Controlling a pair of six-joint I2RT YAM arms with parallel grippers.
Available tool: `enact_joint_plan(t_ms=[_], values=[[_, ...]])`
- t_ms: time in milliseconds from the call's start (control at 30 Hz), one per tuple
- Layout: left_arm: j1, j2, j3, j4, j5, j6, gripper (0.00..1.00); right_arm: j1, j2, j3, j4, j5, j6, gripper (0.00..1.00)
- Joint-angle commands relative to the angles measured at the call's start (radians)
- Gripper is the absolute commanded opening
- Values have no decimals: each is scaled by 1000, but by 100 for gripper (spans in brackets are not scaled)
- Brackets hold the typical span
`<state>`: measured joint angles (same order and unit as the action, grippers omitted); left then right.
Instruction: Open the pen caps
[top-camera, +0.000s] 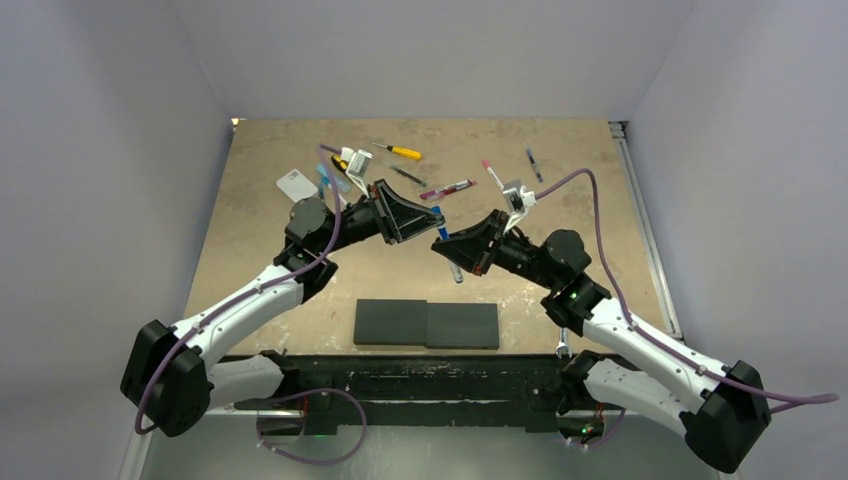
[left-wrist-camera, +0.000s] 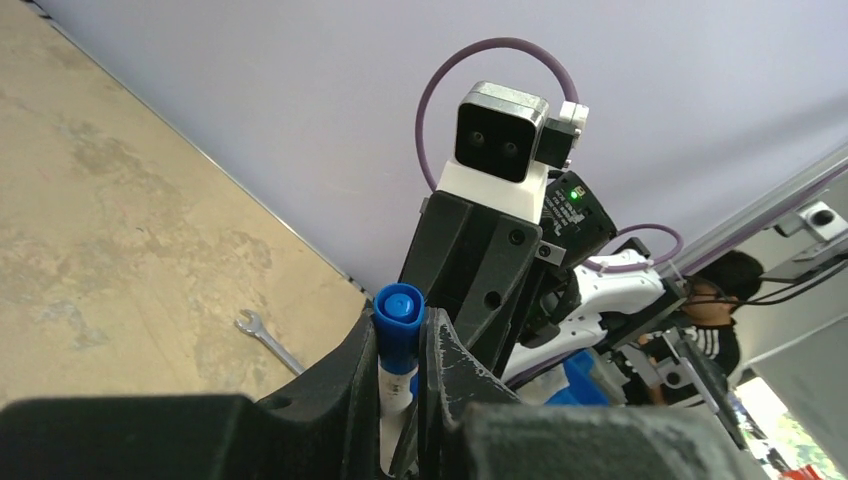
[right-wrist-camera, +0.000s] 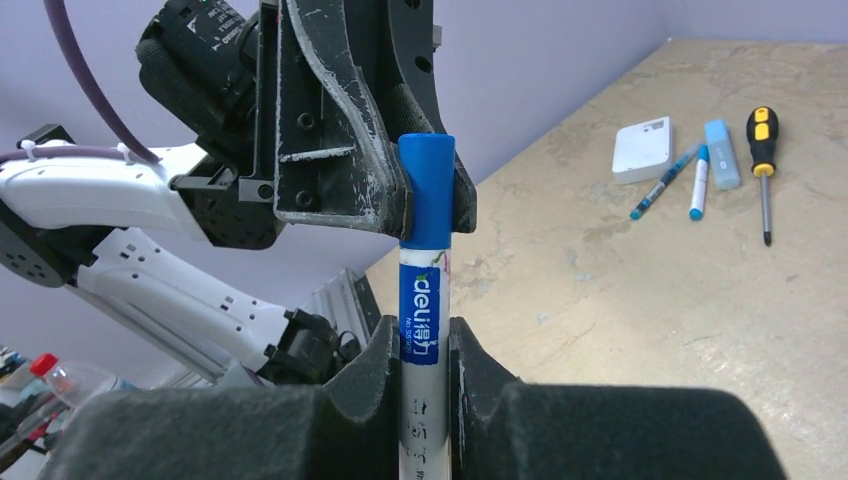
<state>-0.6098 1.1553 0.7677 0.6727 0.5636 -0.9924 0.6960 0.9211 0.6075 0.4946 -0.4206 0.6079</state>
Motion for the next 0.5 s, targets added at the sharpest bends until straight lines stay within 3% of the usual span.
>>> enact_joint_plan(t_ms=[0, 467], values=[[122, 3, 80, 242, -121, -128, 0, -4, -52, -6, -11, 2, -8, 0], [185, -6, 132, 148, -253, -95, 0, -5, -90, -16, -71, 30, -30, 0]])
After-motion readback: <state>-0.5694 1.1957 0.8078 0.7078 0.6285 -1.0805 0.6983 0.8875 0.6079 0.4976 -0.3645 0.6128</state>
